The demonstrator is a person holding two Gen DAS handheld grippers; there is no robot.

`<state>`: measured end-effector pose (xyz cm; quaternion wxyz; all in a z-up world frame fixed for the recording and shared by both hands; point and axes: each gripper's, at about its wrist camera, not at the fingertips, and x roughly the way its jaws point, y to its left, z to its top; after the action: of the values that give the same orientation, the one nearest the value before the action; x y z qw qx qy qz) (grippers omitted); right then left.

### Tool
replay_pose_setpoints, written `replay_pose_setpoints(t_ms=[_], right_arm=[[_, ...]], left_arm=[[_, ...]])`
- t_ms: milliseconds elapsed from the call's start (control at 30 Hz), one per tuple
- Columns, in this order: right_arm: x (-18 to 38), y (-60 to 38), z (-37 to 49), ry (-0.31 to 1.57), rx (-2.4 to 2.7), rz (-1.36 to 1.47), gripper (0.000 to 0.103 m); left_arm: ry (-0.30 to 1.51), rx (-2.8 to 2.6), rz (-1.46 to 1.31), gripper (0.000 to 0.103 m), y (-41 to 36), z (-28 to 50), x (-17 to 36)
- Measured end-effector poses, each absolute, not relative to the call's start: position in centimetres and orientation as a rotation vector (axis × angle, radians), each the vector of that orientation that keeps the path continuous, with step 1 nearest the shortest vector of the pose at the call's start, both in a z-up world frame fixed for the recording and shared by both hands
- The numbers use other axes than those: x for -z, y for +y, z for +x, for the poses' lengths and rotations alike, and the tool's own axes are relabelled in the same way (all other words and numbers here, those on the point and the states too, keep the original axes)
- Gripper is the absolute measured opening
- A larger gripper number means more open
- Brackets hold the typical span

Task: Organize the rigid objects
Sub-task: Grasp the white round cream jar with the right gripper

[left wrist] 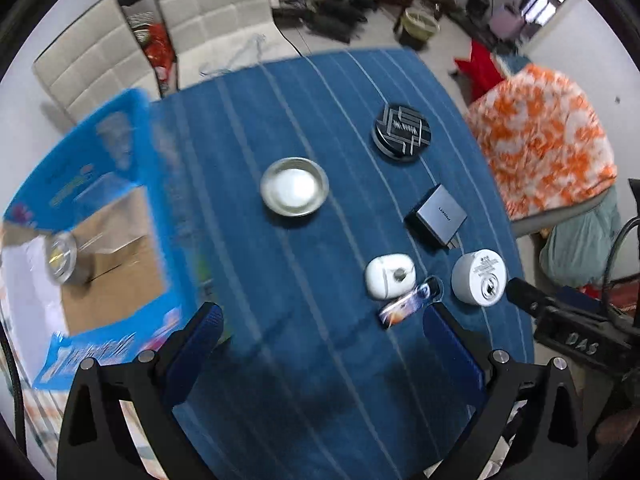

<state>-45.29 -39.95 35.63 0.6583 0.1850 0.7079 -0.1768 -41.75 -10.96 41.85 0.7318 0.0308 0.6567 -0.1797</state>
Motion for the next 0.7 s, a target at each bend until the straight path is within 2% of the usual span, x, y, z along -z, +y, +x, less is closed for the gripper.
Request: replay_pose_setpoints(t_ms=[67, 133, 167, 300, 700], right_arm=[[-33.4, -40.4, -45.3, 1.636, 0.382, 0.474, 0.102], [-31.9, -40.6, -45.4, 1.658, 0.38, 0.485, 0.084], [-31.4, -40.7, -45.4, 1.667, 0.365, 0.498, 0.072], [-31.7, -41.9, -46.0, 1.627, 0.389, 0.471, 0.071], [-31.2, -48.2, -45.5, 1.675, 0.373, 0.466, 0.071]], left_arm=[[1.466, 0.385, 0.113, 0.103, -13.3, -41.0, -40.2], [1.492, 0.383, 0.138, 0.103, -14.7, -40.6, -38.9], [1.502, 0.372, 0.15, 0.103, -15.4, -40.3, -38.3], [1.532, 0.35, 0.164, 0.103, -16.5, -39.8, -36.8], [1.538, 0.501, 0.256, 0.101, -23.1, -37.9, -34.6]])
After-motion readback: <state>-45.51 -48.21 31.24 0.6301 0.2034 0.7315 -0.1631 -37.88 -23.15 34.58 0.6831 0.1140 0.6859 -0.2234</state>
